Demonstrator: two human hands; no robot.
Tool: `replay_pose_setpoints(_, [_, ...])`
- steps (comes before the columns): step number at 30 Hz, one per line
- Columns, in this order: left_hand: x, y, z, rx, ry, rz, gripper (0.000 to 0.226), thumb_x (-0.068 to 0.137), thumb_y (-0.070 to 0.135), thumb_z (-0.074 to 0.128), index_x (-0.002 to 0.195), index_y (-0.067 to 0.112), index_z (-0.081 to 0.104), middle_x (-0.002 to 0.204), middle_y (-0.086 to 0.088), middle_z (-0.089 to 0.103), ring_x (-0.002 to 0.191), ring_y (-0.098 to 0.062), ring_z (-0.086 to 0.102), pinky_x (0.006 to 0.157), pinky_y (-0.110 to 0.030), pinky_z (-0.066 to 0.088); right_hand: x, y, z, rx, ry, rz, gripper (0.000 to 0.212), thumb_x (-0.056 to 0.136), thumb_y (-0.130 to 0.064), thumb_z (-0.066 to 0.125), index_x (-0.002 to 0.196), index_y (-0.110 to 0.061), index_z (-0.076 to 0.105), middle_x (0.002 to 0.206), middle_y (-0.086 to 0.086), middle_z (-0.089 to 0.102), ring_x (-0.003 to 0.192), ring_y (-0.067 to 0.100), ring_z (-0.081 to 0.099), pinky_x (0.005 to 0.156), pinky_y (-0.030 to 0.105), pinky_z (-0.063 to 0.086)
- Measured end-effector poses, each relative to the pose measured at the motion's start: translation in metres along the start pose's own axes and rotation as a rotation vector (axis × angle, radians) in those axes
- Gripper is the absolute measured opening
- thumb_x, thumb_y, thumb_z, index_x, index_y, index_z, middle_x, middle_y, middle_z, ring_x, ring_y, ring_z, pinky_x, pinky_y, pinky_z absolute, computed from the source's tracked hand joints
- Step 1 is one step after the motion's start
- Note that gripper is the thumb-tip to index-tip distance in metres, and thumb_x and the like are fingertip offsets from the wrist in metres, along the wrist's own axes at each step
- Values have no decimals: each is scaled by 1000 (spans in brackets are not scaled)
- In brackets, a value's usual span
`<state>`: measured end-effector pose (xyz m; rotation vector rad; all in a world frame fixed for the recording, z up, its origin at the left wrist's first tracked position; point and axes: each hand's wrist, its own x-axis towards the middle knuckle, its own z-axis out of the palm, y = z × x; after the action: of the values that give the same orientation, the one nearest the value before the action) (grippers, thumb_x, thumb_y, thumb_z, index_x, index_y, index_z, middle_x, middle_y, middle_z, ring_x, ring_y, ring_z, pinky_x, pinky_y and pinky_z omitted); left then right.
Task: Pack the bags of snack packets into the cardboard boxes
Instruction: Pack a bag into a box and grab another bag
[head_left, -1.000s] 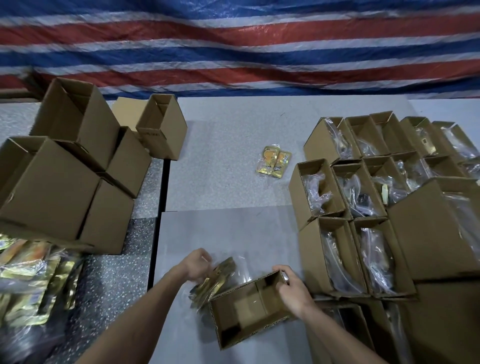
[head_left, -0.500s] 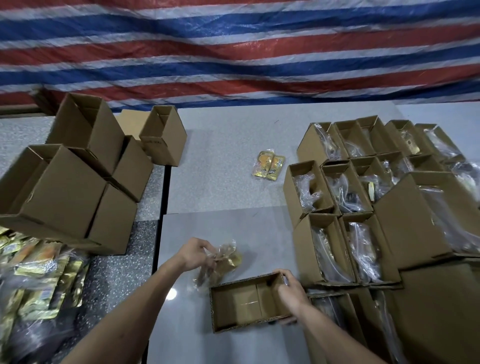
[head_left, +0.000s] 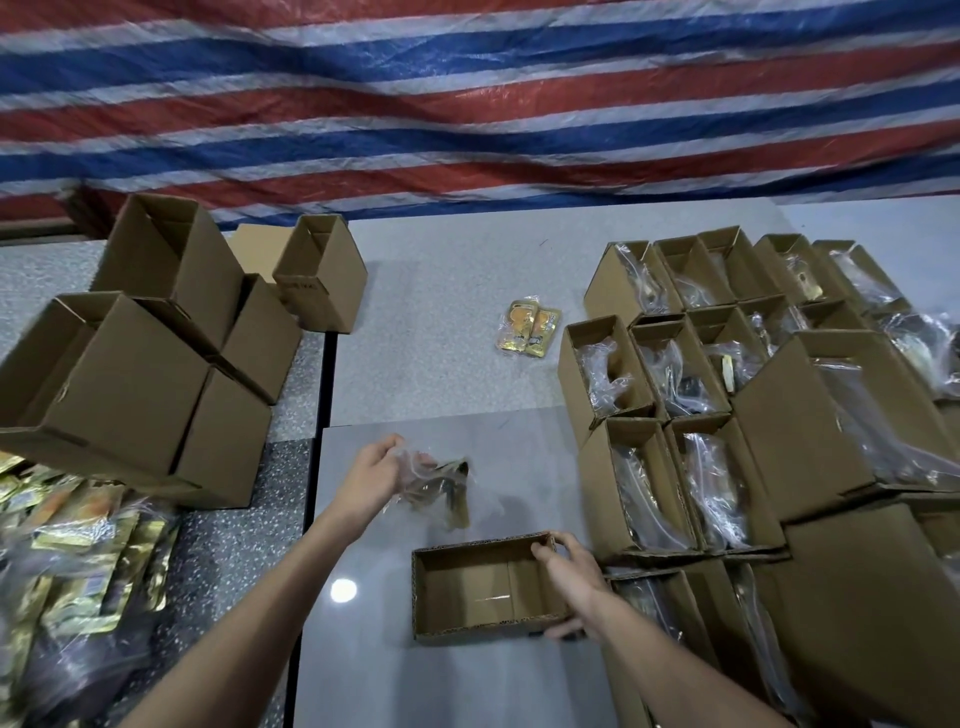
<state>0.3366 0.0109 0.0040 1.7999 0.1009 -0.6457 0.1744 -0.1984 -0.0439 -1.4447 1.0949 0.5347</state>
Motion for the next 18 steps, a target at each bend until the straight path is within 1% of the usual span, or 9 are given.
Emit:
replay_pose_setpoints(2, [-7, 15, 2, -70, 2, 22, 24, 94, -5, 42, 92, -6, 65, 92, -15, 75, 83, -27, 69, 76, -35, 57, 0, -3, 0, 26, -11, 10, 30, 95, -43, 60, 124, -38, 54, 129, -3, 38, 113, 27, 39, 58, 58, 59])
replay_pose_setpoints(3, [-12, 22, 3, -109, 4, 34, 25, 96, -2, 41, 92, -4, 66, 93, -15, 75, 84, -28, 70, 73, -34, 60, 0, -4, 0, 41, -13, 15, 31, 95, -44, 60, 124, -37, 54, 130, -3, 39, 112, 27, 40, 59, 59, 59])
replay_pose_setpoints(5, [-21, 34, 7, -201, -7, 50, 28, 101, 4, 41, 88, 1, 66, 95, -18, 74, 82, -30, 70, 69, -36, 59, 2, -7, 1, 78, -9, 18, 28, 94, -44, 61, 120, -37, 54, 127, -3, 40, 111, 27, 40, 58, 61, 58])
replay_pose_setpoints(8, [-33, 42, 13, -304, -77, 66, 38, 99, 4, 46, 69, 17, 66, 82, -10, 72, 71, -21, 68, 66, -34, 55, 4, -10, 5, 130, -5, 24, 22, 94, -45, 60, 115, -39, 54, 126, -5, 39, 117, 30, 40, 57, 61, 58])
replay_pose_setpoints(11, [-43, 36, 24, -362, -121, 20, 23, 95, 4, 53, 76, 13, 62, 73, -5, 64, 63, -16, 61, 60, -29, 52, 8, -11, 7, 164, -14, 32, 28, 93, -50, 60, 119, -39, 53, 130, -5, 39, 129, 36, 39, 57, 60, 58])
replay_pose_setpoints(13, [-48, 24, 34, -357, -142, -17, 29, 93, 2, 53, 69, 16, 61, 68, -4, 61, 59, -15, 56, 56, -27, 45, 10, -10, 8, 169, -27, 36, 32, 94, -51, 58, 121, -38, 51, 136, 0, 41, 129, 39, 41, 56, 56, 59])
replay_pose_setpoints(15, [-49, 10, 41, -333, -150, -81, 34, 92, -1, 52, 64, 17, 61, 69, -5, 64, 64, -20, 60, 62, -33, 47, 12, -9, 7, 174, -28, 46, 33, 94, -50, 57, 123, -35, 51, 139, 4, 42, 127, 41, 42, 56, 56, 59])
replay_pose_setpoints(17, [-48, -6, 44, -259, -151, -123, 26, 94, 2, 52, 73, 10, 65, 80, -9, 72, 73, -27, 67, 71, -37, 54, 14, -9, 6, 170, -31, 44, 33, 95, -49, 58, 123, -33, 51, 133, 1, 43, 124, 40, 44, 59, 61, 58])
replay_pose_setpoints(18, [-47, -14, 43, -199, -147, -127, 21, 94, 5, 54, 76, 7, 65, 81, -8, 73, 75, -27, 68, 71, -36, 55, 15, -9, 6, 159, -35, 40, 30, 96, -47, 56, 123, -33, 51, 132, 0, 43, 125, 40, 43, 60, 63, 58])
